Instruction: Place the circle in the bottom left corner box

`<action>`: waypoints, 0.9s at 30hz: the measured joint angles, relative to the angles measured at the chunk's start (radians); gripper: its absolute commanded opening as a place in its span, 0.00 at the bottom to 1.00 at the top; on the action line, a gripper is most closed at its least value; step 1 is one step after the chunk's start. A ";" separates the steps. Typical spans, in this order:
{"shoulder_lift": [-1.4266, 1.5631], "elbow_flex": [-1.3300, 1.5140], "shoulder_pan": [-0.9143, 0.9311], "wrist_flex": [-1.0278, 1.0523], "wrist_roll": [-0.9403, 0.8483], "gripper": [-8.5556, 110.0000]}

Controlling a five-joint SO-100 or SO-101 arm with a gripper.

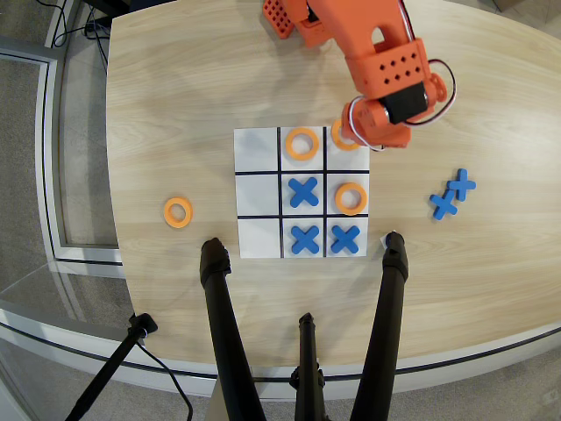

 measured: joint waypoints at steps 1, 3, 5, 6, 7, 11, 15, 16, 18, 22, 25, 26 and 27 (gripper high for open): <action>-0.025 -0.009 0.000 -0.012 0.000 0.07; -0.071 -0.026 0.006 -0.037 0.000 0.07; -0.106 -0.035 0.011 -0.060 0.000 0.07; -0.121 -0.040 0.012 -0.071 0.003 0.07; -0.135 -0.046 0.012 -0.080 0.003 0.07; -0.181 -0.089 0.012 -0.094 0.005 0.07; -0.206 -0.117 0.015 -0.094 0.005 0.07; -0.207 -0.118 0.015 -0.094 0.005 0.07; -0.207 -0.118 0.015 -0.094 0.005 0.07; -0.207 -0.118 0.028 -0.095 -0.011 0.09; -0.207 -0.118 0.037 -0.098 -0.015 0.11; -0.204 -0.117 0.038 -0.100 -0.028 0.12; -0.202 -0.117 0.041 -0.100 -0.029 0.13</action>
